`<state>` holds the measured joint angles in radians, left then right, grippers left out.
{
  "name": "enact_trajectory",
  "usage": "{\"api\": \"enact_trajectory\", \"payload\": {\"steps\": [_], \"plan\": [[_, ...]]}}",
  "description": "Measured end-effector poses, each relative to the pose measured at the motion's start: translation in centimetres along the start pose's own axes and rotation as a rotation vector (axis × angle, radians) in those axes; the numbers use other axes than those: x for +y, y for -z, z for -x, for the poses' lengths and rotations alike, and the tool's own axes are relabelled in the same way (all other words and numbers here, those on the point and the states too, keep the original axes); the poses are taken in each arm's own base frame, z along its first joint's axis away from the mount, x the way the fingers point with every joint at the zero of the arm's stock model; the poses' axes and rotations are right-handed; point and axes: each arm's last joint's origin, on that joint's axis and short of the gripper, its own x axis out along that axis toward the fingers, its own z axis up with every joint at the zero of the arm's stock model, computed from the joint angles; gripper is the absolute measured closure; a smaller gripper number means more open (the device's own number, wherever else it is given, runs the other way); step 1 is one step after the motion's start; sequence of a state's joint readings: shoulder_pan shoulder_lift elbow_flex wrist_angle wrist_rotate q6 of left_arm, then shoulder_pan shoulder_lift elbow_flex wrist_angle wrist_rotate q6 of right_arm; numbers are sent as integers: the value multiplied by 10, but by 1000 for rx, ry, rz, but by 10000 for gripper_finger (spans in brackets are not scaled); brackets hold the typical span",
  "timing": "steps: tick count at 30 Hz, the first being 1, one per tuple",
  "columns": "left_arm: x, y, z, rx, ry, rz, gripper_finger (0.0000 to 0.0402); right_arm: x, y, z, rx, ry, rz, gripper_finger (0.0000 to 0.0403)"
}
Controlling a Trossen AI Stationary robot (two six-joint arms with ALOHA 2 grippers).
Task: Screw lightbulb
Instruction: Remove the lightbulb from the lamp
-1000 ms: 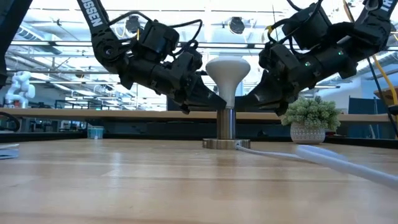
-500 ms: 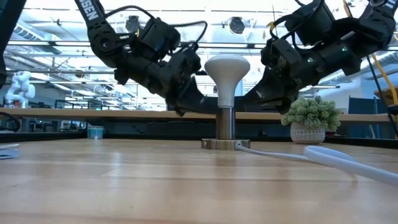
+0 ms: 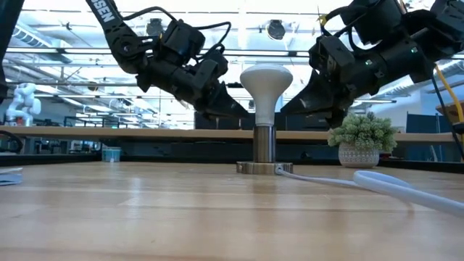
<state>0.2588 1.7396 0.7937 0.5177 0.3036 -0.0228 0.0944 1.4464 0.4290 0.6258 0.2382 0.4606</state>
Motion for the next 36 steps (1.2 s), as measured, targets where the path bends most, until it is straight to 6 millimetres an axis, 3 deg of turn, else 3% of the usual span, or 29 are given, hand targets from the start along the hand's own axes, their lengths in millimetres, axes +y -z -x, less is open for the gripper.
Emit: {"api": "enact_trajectory", "payload": {"steps": [9, 21, 36], "plan": [[-1, 2, -11, -84, 22, -41, 402, -7, -5, -2, -46, 59, 17, 403], [-5, 4, -16, -109, 45, -22, 402, -3, -9, -2, -58, -10, 10, 403], [-18, 7, -19, -75, 87, 17, 402, -14, -9, -4, -71, 145, 8, 403]]}}
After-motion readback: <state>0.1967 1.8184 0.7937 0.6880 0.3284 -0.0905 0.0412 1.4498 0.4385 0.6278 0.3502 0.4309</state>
